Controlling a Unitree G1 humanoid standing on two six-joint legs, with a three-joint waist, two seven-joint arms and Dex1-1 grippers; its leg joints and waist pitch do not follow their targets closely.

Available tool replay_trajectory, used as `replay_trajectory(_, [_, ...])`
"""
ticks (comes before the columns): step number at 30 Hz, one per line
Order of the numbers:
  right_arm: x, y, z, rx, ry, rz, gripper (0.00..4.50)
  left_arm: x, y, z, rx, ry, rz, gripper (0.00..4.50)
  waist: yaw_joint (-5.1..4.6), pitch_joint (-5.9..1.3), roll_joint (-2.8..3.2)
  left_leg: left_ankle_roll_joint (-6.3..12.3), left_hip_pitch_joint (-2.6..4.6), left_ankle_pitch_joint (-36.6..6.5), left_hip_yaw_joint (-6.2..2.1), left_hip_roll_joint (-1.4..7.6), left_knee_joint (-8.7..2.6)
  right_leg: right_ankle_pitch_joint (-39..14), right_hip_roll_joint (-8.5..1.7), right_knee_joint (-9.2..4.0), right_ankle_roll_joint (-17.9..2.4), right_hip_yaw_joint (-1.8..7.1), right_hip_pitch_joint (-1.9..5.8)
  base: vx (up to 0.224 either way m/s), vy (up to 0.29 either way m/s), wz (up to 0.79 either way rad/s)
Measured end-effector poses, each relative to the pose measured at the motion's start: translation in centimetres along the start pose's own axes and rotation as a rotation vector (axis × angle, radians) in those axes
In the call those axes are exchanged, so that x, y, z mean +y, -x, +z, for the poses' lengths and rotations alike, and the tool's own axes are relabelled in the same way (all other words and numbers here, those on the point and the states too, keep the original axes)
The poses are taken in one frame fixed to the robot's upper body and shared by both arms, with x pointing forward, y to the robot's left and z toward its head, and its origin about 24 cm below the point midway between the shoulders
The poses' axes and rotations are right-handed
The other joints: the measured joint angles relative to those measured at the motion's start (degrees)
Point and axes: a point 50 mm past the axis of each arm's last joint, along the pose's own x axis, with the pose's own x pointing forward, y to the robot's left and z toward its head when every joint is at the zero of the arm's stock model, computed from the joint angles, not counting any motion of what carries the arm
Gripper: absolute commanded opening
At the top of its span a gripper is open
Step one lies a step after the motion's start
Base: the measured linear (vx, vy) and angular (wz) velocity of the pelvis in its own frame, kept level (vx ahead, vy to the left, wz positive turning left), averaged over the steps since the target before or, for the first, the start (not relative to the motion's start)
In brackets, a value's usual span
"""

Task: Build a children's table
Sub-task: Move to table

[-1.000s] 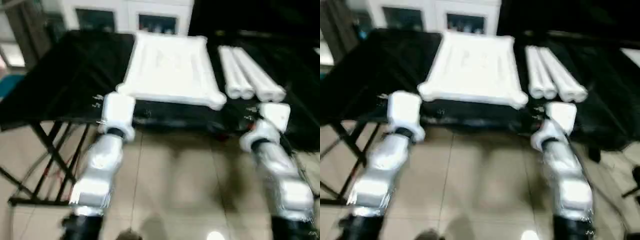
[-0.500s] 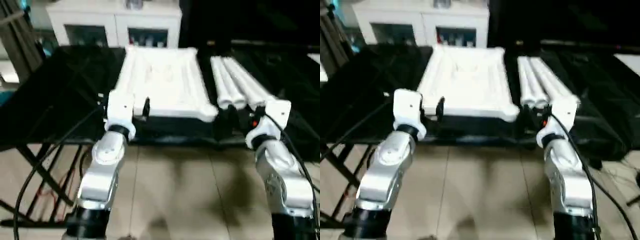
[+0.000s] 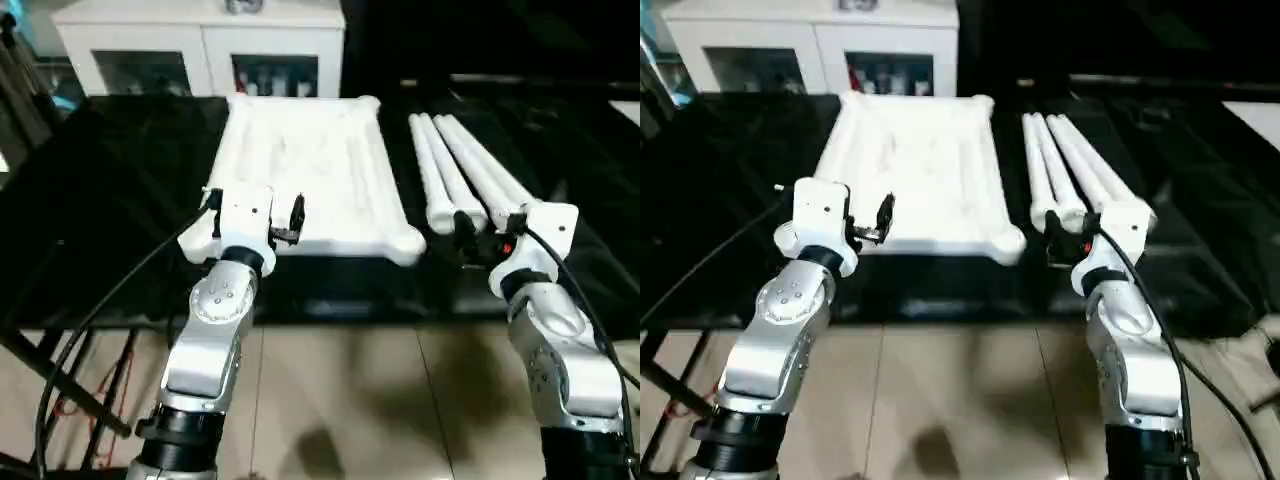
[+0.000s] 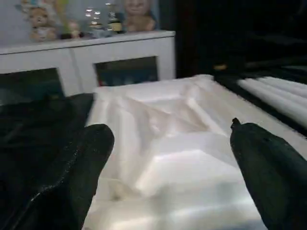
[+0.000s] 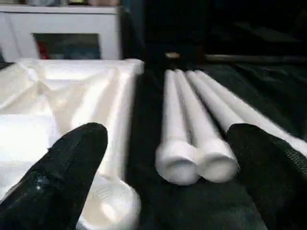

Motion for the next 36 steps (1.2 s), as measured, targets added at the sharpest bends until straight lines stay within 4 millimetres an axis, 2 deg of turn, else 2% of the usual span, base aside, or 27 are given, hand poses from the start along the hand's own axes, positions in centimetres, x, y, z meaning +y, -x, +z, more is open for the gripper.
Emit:
replay_trajectory(2, [1.1, -0.2, 0.2, -0.007, 0.000, 0.039, 4.50, 1.2, 0.0, -0.4, 0.016, -0.010, 0.039, 4.47, -0.92, -0.11, -0.36, 0.48, 0.39, -0.90, -0.06, -0.75, -0.02, -1.54, -0.26, 6.18, -0.85, 0.81, -2.76, 0.178, 0.073, 0.04])
replay_trajectory(3, [1.1, -0.2, 0.2, -0.007, 0.003, 0.037, 4.50, 1.3, 0.0, -0.4, 0.016, -0.010, 0.042, 4.47, -1.00, -0.13, -0.45, 0.54, 0.65, -1.28, -0.03, -0.97, 0.00, -1.56, -0.27, 7.39, -0.47, 0.88, -4.11, 0.164, 0.051, 0.08])
replay_trajectory(5, [0.9, -0.2, 0.2, -0.007, 0.013, 0.031, 4.50, 1.1, 0.0, -0.3, 0.014, -0.007, 0.039, 4.47, -1.57, -0.18, -1.41, 0.60, 1.38, -1.99, 0.68, -1.81, -0.06, -0.34, -1.10, 6.93, 1.97, 1.12, -7.32, 0.133, -0.012, 0.04])
replay_trajectory(6, [0.8, -0.2, 0.2, -0.007, 0.017, 0.028, 4.50, 1.1, 0.0, -0.3, 0.013, -0.007, 0.038, 4.47, -1.78, -0.04, -2.38, 0.57, 2.01, -2.36, 1.41, -2.46, -0.15, 0.73, -1.67, 5.16, 1.80, 1.80, -8.22, 0.132, -0.036, 0.03])
replay_trajectory(7, [0.8, -0.2, 0.2, -0.007, 0.020, 0.026, 4.50, 1.1, -0.1, -0.3, 0.013, -0.005, 0.037, 4.47, -1.87, 0.01, -3.96, 0.03, 2.48, -2.89, 2.24, -3.37, -0.01, 3.73, -2.48, 2.82, 1.05, 2.93, -7.99, 0.132, -0.110, 0.03])
replay_trajectory(8, [0.1, -0.1, 0.0, 0.005, 0.032, 0.005, 4.50, 0.6, -0.1, -0.6, 0.026, 0.005, 0.026, 4.47, -1.55, 0.37, -4.25, 1.86, 2.85, -4.17, 2.49, -3.58, 0.92, 3.10, -2.14, 3.29, 0.54, 3.75, -7.23, 0.134, -0.125, 0.05])
replay_trajectory(9, [-0.5, 0.0, -0.2, 0.014, 0.038, -0.015, 4.50, -0.1, -0.1, -0.6, 0.026, 0.011, 0.000, 4.47, -0.90, 0.25, -3.85, 3.78, 3.06, -5.27, 2.11, -3.76, 2.02, 2.96, -1.90, 2.82, 0.37, 3.91, -6.57, 0.134, -0.125, 0.05])
replay_trajectory(11, [-1.1, 0.0, -0.1, 0.013, 0.040, -0.037, 4.50, -0.8, -0.2, -0.3, 0.018, 0.013, -0.025, 4.47, -0.22, 0.22, -3.55, 3.36, 1.68, -5.04, 0.68, -3.83, 4.75, 2.76, -1.13, 1.34, 0.16, 3.81, -4.74, 0.139, -0.052, -0.03])
replay_trajectory(13, [-1.0, 0.0, -0.1, 0.011, 0.041, -0.034, 4.50, -0.6, -0.2, -0.1, 0.010, 0.012, -0.020, 4.47, 0.46, 0.06, -2.72, 1.59, 0.42, -3.97, -0.09, -3.31, 3.26, 2.40, -0.57, 0.64, -0.11, 3.19, -3.26, 0.139, -0.004, -0.07])
replay_trajectory(14, [-0.9, -0.1, 0.0, 0.008, 0.042, -0.032, 4.50, -0.5, -0.2, 0.0, 0.006, 0.013, -0.017, 4.47, 0.68, -0.03, -0.96, 1.00, -0.02, -2.80, -0.06, -1.80, 0.13, 1.93, 0.31, 0.36, 0.01, 1.92, -2.21, 0.128, 0.075, 0.05])
replay_trajectory(15, [-0.8, -0.1, -0.1, 0.010, 0.038, -0.027, 4.50, -0.4, -0.1, -0.2, 0.010, 0.011, -0.012, 4.47, 0.68, 0.07, -0.17, -0.26, 0.15, 0.26, 0.12, -0.72, 0.08, 1.46, 0.85, 0.16, 0.34, 1.50, -1.32, 0.128, 0.075, 0.05])
replay_trajectory(16, [-0.3, -0.1, -0.2, 0.013, 0.034, -0.014, 4.50, 0.0, -0.1, -0.3, 0.016, 0.008, -0.002, 4.47, 0.38, 0.03, -0.04, 0.02, 0.79, -0.19, -0.01, -0.66, 0.08, 1.14, 0.71, -0.23, 0.44, 1.11, -0.89, 0.157, 0.102, 0.06])
replay_trajectory(17, [0.6, -0.3, 0.0, 0.009, 0.035, 0.023, 4.50, 0.6, -0.1, -0.5, 0.025, 0.003, 0.020, 4.47, 0.01, 0.11, -0.44, -0.23, 1.01, -0.63, -0.15, -1.01, -0.47, -0.71, 0.52, 1.17, -1.99, 1.02, -1.50, 0.184, 0.083, 0.02])
replay_trajectory(18, [1.0, -0.4, 0.2, 0.003, 0.039, 0.039, 4.50, 1.1, 0.0, -0.6, 0.028, 0.007, 0.041, 4.47, -0.39, 0.04, -0.54, 0.06, 1.20, -0.87, -0.25, -1.20, -0.60, -1.28, 0.35, 3.14, -2.20, 0.94, -2.29, 0.184, 0.083, 0.02])
replay_trajectory(20, [1.1, -0.6, 0.4, -0.005, 0.049, 0.044, 4.50, 1.1, 0.0, -0.5, 0.022, 0.035, 0.056, 4.47, -1.18, -0.28, -1.06, 0.82, 1.47, -1.35, -0.10, -1.72, -0.51, -0.17, -0.61, 6.67, 0.50, 1.07, -5.29, 0.144, 0.043, 0.06])
replay_trajectory(22, [0.9, -0.6, 0.5, -0.005, 0.071, 0.038, 4.50, 1.0, -0.1, -0.4, 0.020, 0.046, 0.065, 4.47, -1.75, -0.73, -2.64, 0.92, 1.02, -1.64, 0.63, -2.75, 0.27, 2.28, -1.75, 4.64, 3.18, 2.54, -8.25, 0.104, 0.009, 0.06])
replay_trajectory(23, [0.6, -0.6, 0.6, -0.006, 0.089, 0.031, 4.50, 1.0, -0.1, -0.3, 0.014, 0.051, 0.065, 4.47, -1.90, -0.86, -4.44, 0.66, 0.42, -2.52, 1.30, -3.92, 1.49, 5.76, -3.15, 2.50, 2.73, 4.02, -9.46, 0.000, 0.000, 0.00])
replay_trajectory(24, [0.3, -0.6, 0.4, 0.002, 0.104, 0.019, 4.50, 0.9, 0.0, -0.5, 0.022, 0.055, 0.064, 4.47, -1.91, -0.85, -4.62, 0.70, -0.33, -2.85, 1.08, -4.04, 2.20, 5.52, -3.07, 3.14, 2.58, 4.48, -9.70, 0.000, 0.000, 0.00])
replay_trajectory(25, [0.0, -0.5, 0.3, 0.012, 0.117, 0.009, 4.50, 0.5, 0.0, -0.5, 0.024, 0.054, 0.049, 4.47, -2.07, -0.83, -4.64, 0.72, -0.88, -2.85, 0.16, -3.91, 2.20, 5.57, -3.16, 2.98, 2.35, 3.57, -9.71, 0.010, -0.072, 0.14])
replay_trajectory(27, [-0.4, -0.6, 0.4, 0.011, 0.137, -0.014, 4.50, 0.2, -0.1, -0.3, 0.018, 0.055, 0.040, 4.47, -2.92, -0.84, -4.13, -0.90, -2.16, -1.87, -1.77, -3.72, 1.81, 6.22, -4.23, 1.70, 1.70, -0.47, -9.21, 0.009, -0.082, 0.37])
replay_trajectory(29, [-0.1, -0.6, 0.4, 0.008, 0.131, -0.006, 4.50, 0.5, -0.1, -0.4, 0.020, 0.041, 0.047, 4.47, -2.72, -0.19, -2.53, -1.52, -2.32, -1.08, -4.59, -3.43, 1.51, 7.15, -4.06, -0.97, 1.13, -3.78, -6.70, -0.035, -0.038, 0.57])
replay_trajectory(30, [0.3, -0.7, 0.5, 0.004, 0.129, 0.004, 4.50, 0.6, -0.1, -0.4, 0.019, 0.038, 0.052, 4.47, -2.72, -0.02, -1.97, -1.42, -2.21, -1.01, -5.83, -3.56, 1.46, 6.90, -3.78, -0.98, 0.58, -4.10, -6.12, -0.034, -0.027, 0.59])
replay_trajectory(31, [0.9, -0.8, 0.5, 0.001, 0.122, 0.024, 4.50, 1.0, -0.1, -0.5, 0.022, 0.029, 0.064, 4.47, -2.77, 0.23, -1.58, -1.76, -2.21, -0.79, -7.20, -3.92, 1.45, 6.13, -3.30, -0.52, -0.11, -3.79, -5.55, -0.049, -0.055, 0.66])
replay_trajectory(32, [1.5, -0.9, 0.5, 0.001, 0.115, 0.040, 4.50, 1.4, 0.0, -0.5, 0.022, 0.026, 0.081, 4.47, -2.60, 0.55, -1.17, -2.37, -2.06, -0.27, -9.19, -4.40, 1.23, 3.99, -2.23, 1.36, -2.89, -2.59, -5.27, -0.076, -0.115, 0.79])
replay_trajectory(34, [1.7, -0.9, 0.6, -0.002, 0.116, 0.050, 4.50, 1.5, 0.0, -0.5, 0.023, 0.027, 0.089, 4.47, -2.20, 0.46, -1.39, -3.55, -2.01, 1.00, -11.94, -5.38, 0.04, 0.91, -0.78, 4.45, -6.03, -0.08, -4.67, -0.068, -0.151, 0.85])
replay_trajectory(35, [1.8, -1.0, 0.8, -0.011, 0.118, 0.053, 4.50, 1.6, 0.0, -0.5, 0.024, 0.027, 0.094, 4.47, -2.03, 0.44, -1.89, -4.53, -2.00, 1.98, -13.46, -6.10, -1.27, -0.81, -0.39, 4.53, -6.33, 0.87, -4.48, -0.075, -0.254, 0.86])
replay_trajectory(36, [1.8, -1.1, 1.1, -0.018, 0.120, 0.053, 4.50, 1.5, 0.0, -0.5, 0.025, 0.029, 0.095, 4.47, -2.01, 0.46, -2.10, -5.01, -2.17, 2.44, -14.30, -6.19, -2.14, -0.80, 0.06, 4.42, -6.15, 0.74, -4.08, -0.075, -0.254, 0.86])
